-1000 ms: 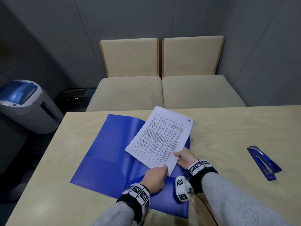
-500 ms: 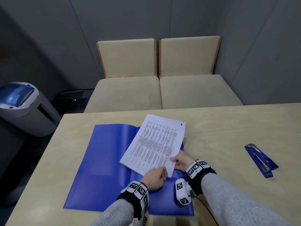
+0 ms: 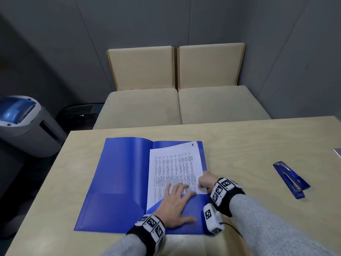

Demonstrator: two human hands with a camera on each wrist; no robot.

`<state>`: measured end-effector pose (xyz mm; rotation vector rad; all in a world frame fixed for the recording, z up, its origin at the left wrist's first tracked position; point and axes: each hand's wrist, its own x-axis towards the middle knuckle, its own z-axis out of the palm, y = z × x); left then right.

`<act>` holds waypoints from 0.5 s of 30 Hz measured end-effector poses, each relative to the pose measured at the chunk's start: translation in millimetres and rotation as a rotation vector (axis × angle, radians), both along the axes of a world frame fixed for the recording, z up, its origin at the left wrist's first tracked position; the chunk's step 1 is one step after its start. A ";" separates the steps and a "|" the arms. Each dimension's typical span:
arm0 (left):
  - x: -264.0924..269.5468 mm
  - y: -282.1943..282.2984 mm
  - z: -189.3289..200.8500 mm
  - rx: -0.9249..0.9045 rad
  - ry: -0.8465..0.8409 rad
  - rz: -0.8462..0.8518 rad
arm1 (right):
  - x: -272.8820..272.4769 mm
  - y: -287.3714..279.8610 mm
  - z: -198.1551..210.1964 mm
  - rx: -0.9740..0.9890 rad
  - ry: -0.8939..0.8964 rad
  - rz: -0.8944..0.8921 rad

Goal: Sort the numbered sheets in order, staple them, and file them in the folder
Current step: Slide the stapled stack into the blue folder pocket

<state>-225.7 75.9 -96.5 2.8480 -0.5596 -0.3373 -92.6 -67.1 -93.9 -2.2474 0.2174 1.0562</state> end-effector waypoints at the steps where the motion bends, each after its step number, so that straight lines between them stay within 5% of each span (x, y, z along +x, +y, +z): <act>1: -6.4 3.6 -5.2 0.060 0.035 -0.117 | -0.9 1.1 0.8 0.017 -0.006 -0.017; 4: -15.0 11.3 -18.7 0.231 0.080 -0.218 | 0.1 0.1 0.6 0.027 -0.045 -0.012; 15: -18.8 6.6 -21.5 0.180 0.180 -0.027 | -4.8 -17.6 10.0 -0.209 -0.140 0.163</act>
